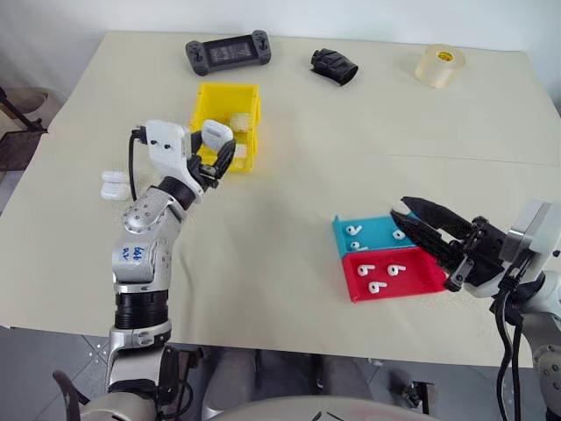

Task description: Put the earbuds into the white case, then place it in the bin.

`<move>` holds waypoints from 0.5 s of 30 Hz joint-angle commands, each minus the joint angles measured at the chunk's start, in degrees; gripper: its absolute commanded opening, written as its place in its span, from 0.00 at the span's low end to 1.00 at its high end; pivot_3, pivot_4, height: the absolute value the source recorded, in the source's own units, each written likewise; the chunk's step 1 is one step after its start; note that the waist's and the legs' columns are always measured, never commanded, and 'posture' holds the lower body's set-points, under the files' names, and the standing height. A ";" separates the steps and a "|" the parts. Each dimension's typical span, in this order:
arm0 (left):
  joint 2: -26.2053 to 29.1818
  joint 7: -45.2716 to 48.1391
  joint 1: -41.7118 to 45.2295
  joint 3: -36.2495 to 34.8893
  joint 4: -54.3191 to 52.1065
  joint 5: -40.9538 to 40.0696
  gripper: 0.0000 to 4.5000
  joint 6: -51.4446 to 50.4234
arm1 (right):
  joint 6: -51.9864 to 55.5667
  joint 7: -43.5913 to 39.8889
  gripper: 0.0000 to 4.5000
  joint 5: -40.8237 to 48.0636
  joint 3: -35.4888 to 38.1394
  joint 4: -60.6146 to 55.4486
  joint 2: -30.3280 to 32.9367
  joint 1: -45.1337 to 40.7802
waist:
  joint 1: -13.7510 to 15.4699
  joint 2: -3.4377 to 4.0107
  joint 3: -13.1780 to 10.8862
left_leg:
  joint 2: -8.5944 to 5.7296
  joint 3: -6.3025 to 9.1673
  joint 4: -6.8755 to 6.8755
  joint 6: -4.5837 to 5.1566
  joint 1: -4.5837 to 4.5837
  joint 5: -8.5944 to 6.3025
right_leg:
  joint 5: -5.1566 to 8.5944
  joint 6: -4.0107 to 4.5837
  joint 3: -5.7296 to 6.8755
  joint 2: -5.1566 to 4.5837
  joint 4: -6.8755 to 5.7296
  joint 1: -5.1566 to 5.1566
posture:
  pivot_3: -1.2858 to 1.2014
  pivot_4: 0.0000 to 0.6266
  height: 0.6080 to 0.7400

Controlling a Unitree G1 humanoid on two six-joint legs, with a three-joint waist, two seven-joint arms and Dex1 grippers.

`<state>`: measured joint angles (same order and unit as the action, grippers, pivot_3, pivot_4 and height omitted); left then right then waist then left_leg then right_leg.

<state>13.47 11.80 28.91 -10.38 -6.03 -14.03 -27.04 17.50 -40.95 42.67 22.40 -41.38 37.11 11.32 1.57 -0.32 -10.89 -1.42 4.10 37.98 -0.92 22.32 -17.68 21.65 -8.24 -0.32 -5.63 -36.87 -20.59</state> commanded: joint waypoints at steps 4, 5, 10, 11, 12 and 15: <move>-1.01 -5.11 5.74 0.56 4.50 2.23 0.63 -0.31 | -1.88 -0.93 0.82 -1.01 0.88 -0.28 -0.92 2.95 | -0.01 0.00 0.00 | -0.01 -0.01 0.01 -0.03 0.00 0.02 | 0.00 0.00 0.00 0.02 -0.02 0.00 | 0.52 0.24 1.00; -1.07 -5.33 6.34 0.63 5.52 2.46 0.63 0.01 | -1.88 -0.86 0.89 -1.06 0.74 -0.24 -0.96 2.98 | -0.05 0.00 0.00 | -0.01 -0.01 0.01 -0.04 0.00 0.02 | 0.00 0.00 0.01 0.02 -0.02 0.00 | 0.52 0.24 1.00; -1.78 -4.63 13.56 1.49 15.31 2.83 0.63 2.30 | -2.49 -0.13 0.99 -2.20 -0.26 -0.66 -1.42 2.64 | -0.06 -0.01 0.00 | -0.05 -0.02 0.00 -0.04 -0.01 0.02 | 0.00 0.00 0.01 0.02 -0.05 -0.04 | 0.52 0.24 1.00; -1.53 -4.37 14.27 1.96 17.09 3.37 0.63 2.60 | -2.42 0.10 0.99 -2.23 -0.43 -0.76 -1.52 2.42 | -0.10 -0.01 0.00 | -0.11 -0.02 -0.01 -0.04 -0.01 0.02 | 0.00 0.00 0.01 0.02 -0.05 -0.04 | 0.52 0.24 1.00; -1.35 -4.31 14.87 2.32 18.96 4.02 0.63 3.51 | -2.23 0.31 0.99 -2.02 -0.58 -0.88 -1.62 2.19 | -0.18 -0.01 0.00 | -0.12 -0.02 -0.01 -0.04 -0.02 0.02 | 0.00 0.00 0.01 0.02 -0.07 -0.04 | 0.52 0.24 1.00; -1.51 -3.35 16.44 2.54 23.51 4.12 0.63 5.70 | -2.24 1.01 0.99 -2.35 -1.28 -1.26 -1.91 1.28 | -0.26 -0.01 0.00 | -0.22 -0.04 -0.03 -0.04 -0.02 0.03 | 0.00 0.00 0.00 0.02 -0.09 -0.08 | 0.52 0.24 1.00</move>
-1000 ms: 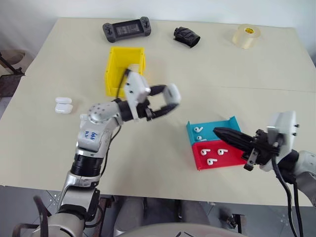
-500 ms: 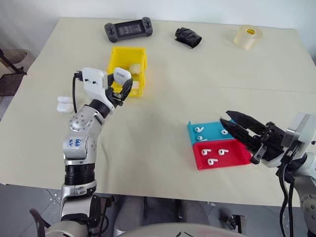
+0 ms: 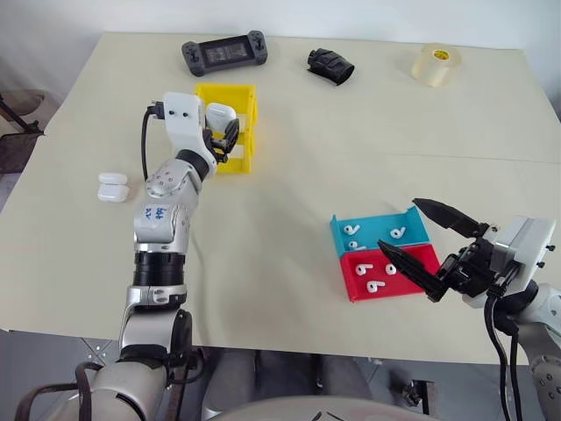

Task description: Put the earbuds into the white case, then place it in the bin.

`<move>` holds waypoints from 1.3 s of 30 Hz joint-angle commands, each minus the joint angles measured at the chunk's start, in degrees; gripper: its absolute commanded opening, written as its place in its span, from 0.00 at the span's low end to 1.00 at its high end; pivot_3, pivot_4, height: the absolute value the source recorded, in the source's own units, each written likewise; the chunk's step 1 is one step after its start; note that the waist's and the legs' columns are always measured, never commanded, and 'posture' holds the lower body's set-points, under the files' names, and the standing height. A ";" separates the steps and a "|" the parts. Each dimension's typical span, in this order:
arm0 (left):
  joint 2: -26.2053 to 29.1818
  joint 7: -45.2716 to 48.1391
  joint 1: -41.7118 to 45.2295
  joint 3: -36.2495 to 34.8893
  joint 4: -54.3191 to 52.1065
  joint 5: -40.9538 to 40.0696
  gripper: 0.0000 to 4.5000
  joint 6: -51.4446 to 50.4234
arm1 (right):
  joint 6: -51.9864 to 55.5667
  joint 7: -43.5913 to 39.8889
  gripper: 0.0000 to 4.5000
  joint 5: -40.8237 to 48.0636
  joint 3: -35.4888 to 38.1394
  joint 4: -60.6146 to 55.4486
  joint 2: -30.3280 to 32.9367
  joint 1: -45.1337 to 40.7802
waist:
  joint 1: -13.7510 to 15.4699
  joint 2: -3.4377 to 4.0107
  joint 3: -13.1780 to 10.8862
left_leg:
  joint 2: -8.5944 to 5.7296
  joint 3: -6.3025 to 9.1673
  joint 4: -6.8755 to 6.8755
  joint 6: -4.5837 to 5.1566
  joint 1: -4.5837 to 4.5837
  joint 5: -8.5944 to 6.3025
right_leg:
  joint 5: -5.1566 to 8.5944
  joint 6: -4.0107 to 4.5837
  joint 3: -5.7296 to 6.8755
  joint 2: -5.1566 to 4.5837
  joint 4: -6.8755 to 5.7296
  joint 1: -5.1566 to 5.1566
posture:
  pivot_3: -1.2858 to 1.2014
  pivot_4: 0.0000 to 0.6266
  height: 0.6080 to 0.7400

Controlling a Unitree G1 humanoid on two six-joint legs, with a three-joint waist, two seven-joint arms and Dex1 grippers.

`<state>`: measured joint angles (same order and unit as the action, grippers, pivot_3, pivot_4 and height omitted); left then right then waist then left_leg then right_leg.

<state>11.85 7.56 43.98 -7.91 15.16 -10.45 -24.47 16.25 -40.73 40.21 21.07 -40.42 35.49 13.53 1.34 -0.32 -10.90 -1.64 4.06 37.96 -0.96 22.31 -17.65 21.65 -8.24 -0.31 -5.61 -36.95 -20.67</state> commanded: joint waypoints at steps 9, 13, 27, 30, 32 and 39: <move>0.97 0.29 4.06 -0.32 9.91 1.79 0.63 6.55 | -0.89 2.41 0.99 -0.61 -1.99 -2.61 -0.71 -2.43 | 0.10 -0.02 -0.01 | -0.13 0.02 0.01 -0.01 0.02 0.00 | 0.00 -0.01 0.00 -0.07 -0.05 -0.02 | 0.52 0.24 1.00; 0.86 0.11 3.68 -0.80 9.25 1.36 0.63 5.82 | -1.00 3.01 0.99 -1.01 -3.10 -2.58 -1.18 -2.91 | 0.09 -0.02 -0.01 | -0.12 0.02 0.02 -0.01 0.03 0.01 | 0.00 -0.01 0.00 -0.07 -0.11 -0.05 | 0.52 0.24 1.00; 0.56 0.62 1.69 -0.39 3.17 1.19 0.99 4.32 | -1.10 2.88 1.00 -1.81 -4.86 -1.43 -1.63 -4.83 | 0.06 -0.02 -0.01 | -0.12 0.02 0.02 -0.02 0.03 0.01 | 0.00 -0.01 0.00 -0.06 -0.16 -0.07 | 0.52 0.24 1.00; 0.82 1.52 1.33 0.10 2.37 1.22 1.00 4.19 | -1.05 2.84 1.00 -1.74 -4.87 -1.39 -1.66 -4.84 | 0.06 -0.02 -0.01 | -0.13 0.02 0.02 -0.02 0.03 0.01 | 0.00 -0.01 0.00 -0.06 -0.16 -0.06 | 0.52 0.24 1.00; 0.97 1.97 0.82 0.41 1.26 1.34 1.00 4.11 | -1.05 2.76 1.00 -1.71 -4.80 -1.38 -1.68 -4.74 | 0.06 -0.02 -0.01 | -0.13 0.02 0.02 -0.02 0.03 0.01 | 0.00 -0.01 0.00 -0.06 -0.17 -0.06 | 0.52 0.24 1.00; 3.97 9.77 -6.53 2.11 -10.55 0.50 1.00 8.45 | -1.28 2.25 1.00 -1.68 -4.41 -1.05 -1.68 -4.08 | -0.08 -0.01 -0.01 | -0.06 0.02 0.02 -0.02 0.02 0.01 | 0.00 -0.01 0.00 -0.06 -0.41 -0.08 | 0.52 0.24 1.00</move>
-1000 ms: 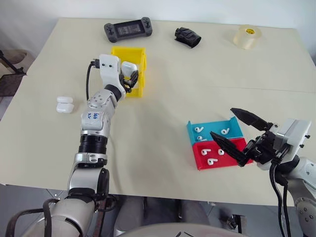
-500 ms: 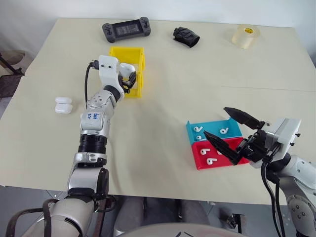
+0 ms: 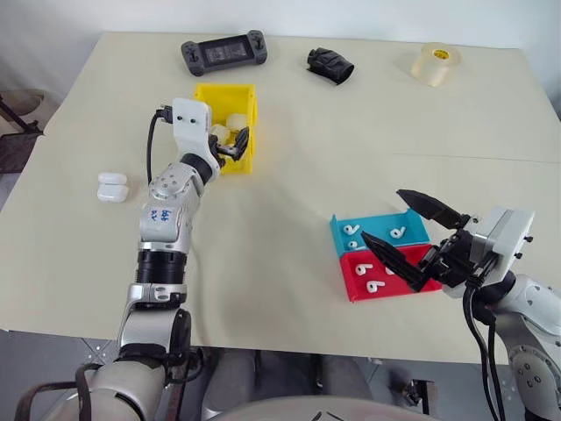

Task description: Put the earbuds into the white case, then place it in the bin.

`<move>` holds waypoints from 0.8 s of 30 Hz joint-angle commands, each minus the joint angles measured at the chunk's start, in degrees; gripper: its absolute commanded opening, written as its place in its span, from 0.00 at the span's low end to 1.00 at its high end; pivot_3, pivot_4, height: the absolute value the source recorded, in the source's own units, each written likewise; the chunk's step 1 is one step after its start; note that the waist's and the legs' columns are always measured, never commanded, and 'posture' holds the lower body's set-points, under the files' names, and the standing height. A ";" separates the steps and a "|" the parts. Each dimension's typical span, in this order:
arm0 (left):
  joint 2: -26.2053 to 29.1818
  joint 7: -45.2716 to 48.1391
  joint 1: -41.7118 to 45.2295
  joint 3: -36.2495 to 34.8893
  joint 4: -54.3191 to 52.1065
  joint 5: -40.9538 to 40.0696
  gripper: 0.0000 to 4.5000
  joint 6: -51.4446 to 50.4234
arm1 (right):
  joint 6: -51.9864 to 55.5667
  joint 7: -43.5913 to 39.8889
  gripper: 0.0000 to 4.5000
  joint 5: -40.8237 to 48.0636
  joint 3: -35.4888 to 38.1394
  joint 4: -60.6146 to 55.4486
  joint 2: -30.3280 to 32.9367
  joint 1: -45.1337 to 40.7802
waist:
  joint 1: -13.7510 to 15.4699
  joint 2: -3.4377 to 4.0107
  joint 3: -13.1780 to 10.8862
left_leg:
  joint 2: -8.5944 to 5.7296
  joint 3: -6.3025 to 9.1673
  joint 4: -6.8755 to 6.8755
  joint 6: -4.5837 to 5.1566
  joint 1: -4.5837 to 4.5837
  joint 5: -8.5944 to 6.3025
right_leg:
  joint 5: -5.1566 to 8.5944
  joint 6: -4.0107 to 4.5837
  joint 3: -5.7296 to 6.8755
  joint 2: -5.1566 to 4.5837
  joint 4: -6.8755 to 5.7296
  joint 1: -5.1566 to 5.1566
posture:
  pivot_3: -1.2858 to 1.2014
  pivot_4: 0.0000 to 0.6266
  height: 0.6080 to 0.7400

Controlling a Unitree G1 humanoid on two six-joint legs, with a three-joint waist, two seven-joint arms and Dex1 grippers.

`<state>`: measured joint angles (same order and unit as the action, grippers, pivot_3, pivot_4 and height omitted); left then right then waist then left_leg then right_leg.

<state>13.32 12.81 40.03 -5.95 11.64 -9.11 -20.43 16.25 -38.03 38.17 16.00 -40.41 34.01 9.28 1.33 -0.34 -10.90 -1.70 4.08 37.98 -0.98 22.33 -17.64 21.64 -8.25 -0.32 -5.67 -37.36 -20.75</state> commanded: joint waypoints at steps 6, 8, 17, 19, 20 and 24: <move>12.42 22.28 -14.18 -2.81 -19.76 -9.98 1.00 6.87 | -1.25 -3.14 1.00 1.24 2.21 0.72 1.19 0.70 | -0.72 0.00 0.00 | 0.31 -0.04 -0.02 -0.02 -0.03 0.01 | 0.00 0.01 -0.01 0.03 0.02 0.00 | 0.52 0.24 1.00; 16.24 26.42 -16.95 -3.59 -20.53 -11.02 1.00 7.84 | -1.17 -4.47 1.00 1.39 2.70 2.05 1.90 0.21 | -0.86 0.01 0.00 | 0.31 -0.04 -0.05 -0.02 -0.09 0.01 | 0.01 0.02 -0.03 0.02 0.05 0.07 | 0.52 0.24 1.00; 26.69 38.54 -27.24 -9.46 -22.95 -17.25 1.00 6.94 | -1.25 -11.91 1.00 1.97 5.67 7.93 5.69 -0.86 | -0.29 0.01 0.00 | 0.31 -0.01 -0.15 0.03 -0.12 -0.02 | 0.02 0.04 -0.03 -0.03 0.49 0.15 | 0.52 0.24 1.00; 28.23 39.70 -29.27 -10.45 -23.85 -19.25 1.00 4.36 | -1.60 -14.19 1.00 1.89 6.58 9.48 6.77 -0.31 | -0.24 0.01 0.00 | 0.33 -0.01 -0.15 0.03 -0.12 -0.02 | 0.02 0.04 -0.03 -0.03 0.50 0.15 | 0.52 0.24 1.00; 28.88 40.89 -30.93 -10.47 -24.79 -19.59 1.00 4.44 | -1.94 -15.22 1.00 1.72 7.02 10.65 7.14 -0.11 | -0.24 0.01 0.00 | 0.33 -0.01 -0.15 0.03 -0.12 -0.02 | 0.02 0.04 -0.03 -0.03 0.50 0.16 | 0.52 0.24 1.00; 30.34 44.15 -38.17 -10.80 -29.28 -21.20 1.00 4.03 | -3.65 -18.35 1.00 0.48 8.13 14.95 8.14 -0.25 | -0.31 0.02 0.00 | 0.36 -0.02 -0.17 0.04 -0.14 -0.03 | 0.02 0.04 -0.05 -0.08 0.57 0.21 | 0.52 0.24 1.00</move>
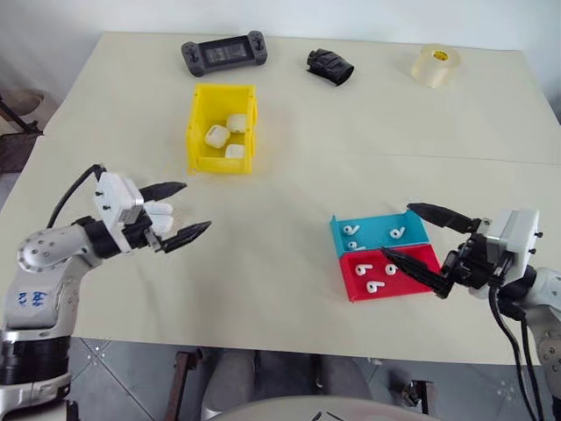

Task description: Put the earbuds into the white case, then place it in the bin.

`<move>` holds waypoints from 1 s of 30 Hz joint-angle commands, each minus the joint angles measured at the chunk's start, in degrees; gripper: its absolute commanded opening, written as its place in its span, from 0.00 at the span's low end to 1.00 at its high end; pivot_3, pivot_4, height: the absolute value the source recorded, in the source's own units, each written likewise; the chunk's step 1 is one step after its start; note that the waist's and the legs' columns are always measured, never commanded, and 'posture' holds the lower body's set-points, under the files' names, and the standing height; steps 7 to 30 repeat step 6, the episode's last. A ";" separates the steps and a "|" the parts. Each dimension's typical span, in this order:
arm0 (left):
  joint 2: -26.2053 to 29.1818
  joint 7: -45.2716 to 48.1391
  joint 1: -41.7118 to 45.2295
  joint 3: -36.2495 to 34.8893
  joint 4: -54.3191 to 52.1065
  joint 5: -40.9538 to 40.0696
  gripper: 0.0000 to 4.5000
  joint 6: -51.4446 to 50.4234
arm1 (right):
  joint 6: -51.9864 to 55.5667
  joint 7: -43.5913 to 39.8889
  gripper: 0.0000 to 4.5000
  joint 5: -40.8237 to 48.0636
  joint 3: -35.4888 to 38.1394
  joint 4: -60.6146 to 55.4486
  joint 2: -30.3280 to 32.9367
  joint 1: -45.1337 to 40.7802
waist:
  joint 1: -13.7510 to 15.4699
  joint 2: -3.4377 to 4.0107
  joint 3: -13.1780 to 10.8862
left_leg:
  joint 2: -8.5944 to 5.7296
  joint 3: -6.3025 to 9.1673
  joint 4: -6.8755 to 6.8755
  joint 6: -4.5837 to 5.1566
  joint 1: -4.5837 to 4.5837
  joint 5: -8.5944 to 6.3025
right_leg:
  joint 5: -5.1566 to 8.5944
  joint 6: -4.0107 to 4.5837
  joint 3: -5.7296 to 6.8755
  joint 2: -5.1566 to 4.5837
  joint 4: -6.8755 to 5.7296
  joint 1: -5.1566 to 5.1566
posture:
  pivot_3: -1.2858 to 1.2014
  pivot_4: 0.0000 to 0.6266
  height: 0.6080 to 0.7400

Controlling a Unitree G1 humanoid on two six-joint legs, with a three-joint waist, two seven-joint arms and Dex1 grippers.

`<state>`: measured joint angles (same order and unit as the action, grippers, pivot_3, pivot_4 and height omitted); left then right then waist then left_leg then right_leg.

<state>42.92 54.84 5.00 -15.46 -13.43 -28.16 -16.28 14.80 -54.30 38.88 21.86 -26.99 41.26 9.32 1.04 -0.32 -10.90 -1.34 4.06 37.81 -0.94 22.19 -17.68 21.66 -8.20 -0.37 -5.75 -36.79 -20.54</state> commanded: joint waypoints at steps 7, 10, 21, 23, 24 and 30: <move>-0.24 0.17 -3.93 -0.97 -4.85 2.01 1.00 5.33 | -2.99 -4.13 1.00 -0.82 1.80 3.33 1.23 -1.15 | 0.19 0.00 0.00 | 0.04 0.01 -0.01 -0.02 0.00 0.01 | 0.02 0.05 0.02 -0.01 0.00 0.01 | 0.52 0.24 1.00; -0.24 0.17 -3.93 -0.97 -4.85 2.01 1.00 5.33 | -2.99 -4.13 1.00 -0.82 1.80 3.33 1.23 -1.15 | 0.19 0.00 0.00 | 0.04 0.01 -0.01 -0.02 0.00 0.01 | 0.02 0.05 0.02 -0.01 0.00 0.01 | 0.52 0.24 1.00; -0.24 0.17 -3.93 -0.97 -4.85 2.01 1.00 5.33 | -2.99 -4.13 1.00 -0.82 1.80 3.33 1.23 -1.15 | 0.19 0.00 0.00 | 0.04 0.01 -0.01 -0.02 0.00 0.01 | 0.02 0.05 0.02 -0.01 0.00 0.01 | 0.52 0.24 1.00; -0.24 0.17 -3.93 -0.97 -4.85 2.01 1.00 5.33 | -2.99 -4.13 1.00 -0.82 1.80 3.33 1.23 -1.15 | 0.19 0.00 0.00 | 0.04 0.01 -0.01 -0.02 0.00 0.01 | 0.02 0.05 0.02 -0.01 0.00 0.01 | 0.52 0.24 1.00; -0.24 0.17 -3.93 -0.97 -4.85 2.01 1.00 5.33 | -2.99 -4.13 1.00 -0.82 1.80 3.33 1.23 -1.15 | 0.19 0.00 0.00 | 0.04 0.01 -0.01 -0.02 0.00 0.01 | 0.02 0.05 0.02 -0.01 0.00 0.01 | 0.52 0.24 1.00; -0.24 0.17 -3.93 -0.97 -4.85 2.01 1.00 5.33 | -2.99 -4.13 1.00 -0.82 1.80 3.33 1.23 -1.15 | 0.19 0.00 0.00 | 0.04 0.01 -0.01 -0.02 0.00 0.01 | 0.02 0.05 0.02 -0.01 0.00 0.01 | 0.52 0.24 1.00</move>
